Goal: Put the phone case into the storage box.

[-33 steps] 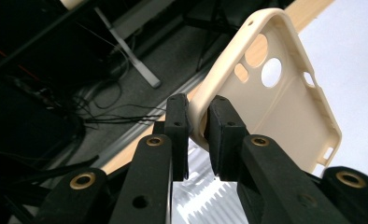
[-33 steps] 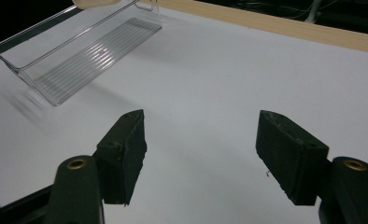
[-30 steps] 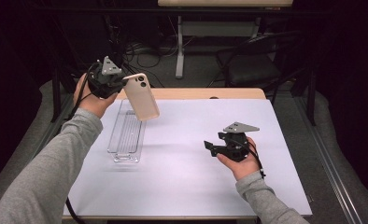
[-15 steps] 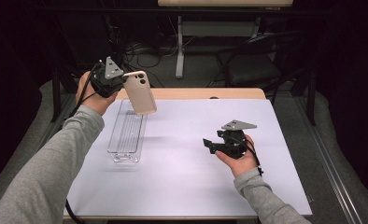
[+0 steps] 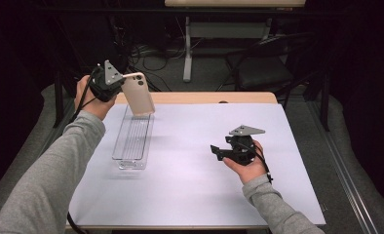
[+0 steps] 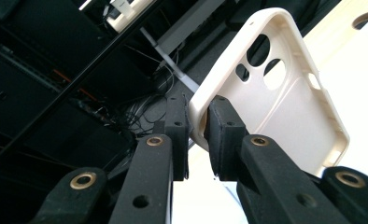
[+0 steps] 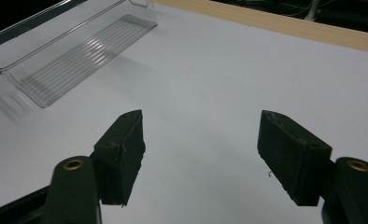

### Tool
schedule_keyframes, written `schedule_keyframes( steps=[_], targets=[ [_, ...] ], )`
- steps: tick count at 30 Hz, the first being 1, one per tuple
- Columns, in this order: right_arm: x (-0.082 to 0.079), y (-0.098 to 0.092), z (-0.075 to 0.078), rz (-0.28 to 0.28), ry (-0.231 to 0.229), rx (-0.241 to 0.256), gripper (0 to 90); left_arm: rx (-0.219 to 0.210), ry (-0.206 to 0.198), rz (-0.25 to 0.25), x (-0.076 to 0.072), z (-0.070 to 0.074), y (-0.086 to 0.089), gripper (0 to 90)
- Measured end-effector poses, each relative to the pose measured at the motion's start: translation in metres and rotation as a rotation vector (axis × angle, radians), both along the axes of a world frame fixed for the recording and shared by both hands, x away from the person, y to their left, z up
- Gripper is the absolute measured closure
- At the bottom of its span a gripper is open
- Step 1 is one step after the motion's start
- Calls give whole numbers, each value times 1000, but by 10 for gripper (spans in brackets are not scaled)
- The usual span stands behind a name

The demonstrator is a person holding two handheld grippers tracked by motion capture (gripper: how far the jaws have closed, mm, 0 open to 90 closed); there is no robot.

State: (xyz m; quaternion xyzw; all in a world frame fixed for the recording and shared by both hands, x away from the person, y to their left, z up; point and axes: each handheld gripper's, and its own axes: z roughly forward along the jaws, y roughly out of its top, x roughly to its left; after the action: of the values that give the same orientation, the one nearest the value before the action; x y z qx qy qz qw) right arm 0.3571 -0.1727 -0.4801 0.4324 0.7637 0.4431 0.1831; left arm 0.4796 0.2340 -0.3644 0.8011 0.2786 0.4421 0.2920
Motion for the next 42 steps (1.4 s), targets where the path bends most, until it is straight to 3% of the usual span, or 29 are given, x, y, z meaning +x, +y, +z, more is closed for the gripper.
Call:
schedule_keyframes(
  steps=[21, 31, 42],
  targets=[
    [-5, -3, 7, -6, -10, 16, 194, 46, -18, 58, 19, -15, 12, 795],
    [-9, -3, 8, -32, 1, 26, 147, 92, -41, 88, 25, -24, 8, 795],
    [-11, -10, 7, -58, 3, 37, 117, 112, -60, 99, 30, -34, -1, 795]
  ],
)
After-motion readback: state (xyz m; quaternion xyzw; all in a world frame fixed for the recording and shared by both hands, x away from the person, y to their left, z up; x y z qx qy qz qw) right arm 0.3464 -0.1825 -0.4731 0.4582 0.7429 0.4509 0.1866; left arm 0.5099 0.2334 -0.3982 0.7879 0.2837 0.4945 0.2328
